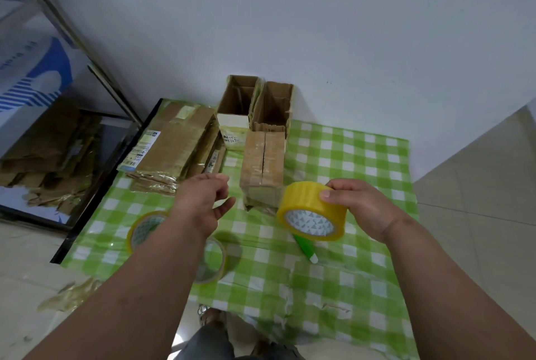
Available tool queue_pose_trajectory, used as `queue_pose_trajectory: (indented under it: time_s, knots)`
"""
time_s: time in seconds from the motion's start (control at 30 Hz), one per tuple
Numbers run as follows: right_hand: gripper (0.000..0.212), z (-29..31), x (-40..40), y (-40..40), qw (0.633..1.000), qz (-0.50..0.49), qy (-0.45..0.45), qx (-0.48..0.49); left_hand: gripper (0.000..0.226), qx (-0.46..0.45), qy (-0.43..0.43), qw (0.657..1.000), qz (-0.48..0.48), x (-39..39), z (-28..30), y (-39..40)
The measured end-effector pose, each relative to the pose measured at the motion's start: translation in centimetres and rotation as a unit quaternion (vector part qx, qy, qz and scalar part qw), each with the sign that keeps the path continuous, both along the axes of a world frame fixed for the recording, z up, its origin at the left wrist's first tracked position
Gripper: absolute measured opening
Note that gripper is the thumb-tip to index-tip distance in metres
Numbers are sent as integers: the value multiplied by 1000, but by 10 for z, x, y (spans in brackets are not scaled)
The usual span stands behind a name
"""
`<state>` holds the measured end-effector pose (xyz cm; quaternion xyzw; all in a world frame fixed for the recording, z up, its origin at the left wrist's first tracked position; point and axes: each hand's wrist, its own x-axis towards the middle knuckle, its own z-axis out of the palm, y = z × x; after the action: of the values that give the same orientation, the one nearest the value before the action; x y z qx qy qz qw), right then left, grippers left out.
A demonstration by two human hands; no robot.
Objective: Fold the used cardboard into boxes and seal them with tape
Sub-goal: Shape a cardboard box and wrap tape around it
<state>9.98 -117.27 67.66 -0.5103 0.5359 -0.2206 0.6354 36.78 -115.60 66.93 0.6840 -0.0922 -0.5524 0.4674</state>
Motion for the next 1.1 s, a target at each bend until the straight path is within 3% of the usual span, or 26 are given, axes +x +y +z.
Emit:
queue_pose_trajectory:
  time_s: [0.13, 0.23, 0.5, 0.6, 1.1]
  knots:
    - [58, 8, -4, -16, 998, 2, 38, -49, 10, -6, -9, 1000, 22, -8, -3, -6]
    - [72, 12, 0, -30, 994, 0, 60, -92, 10, -7, -15, 999, 49, -12, -5, -12]
    - [33, 2, 16, -54, 977, 42, 165, -132, 8, 33, -36, 993, 108, -13, -18, -11]
    - [40, -4, 9, -59, 957, 76, 231, -157, 7, 37, -45, 992, 116, -7, -21, -11]
    - [46, -15, 12, -66, 935, 104, 317, -124, 10, 30, -59, 992, 109, -7, -29, -9]
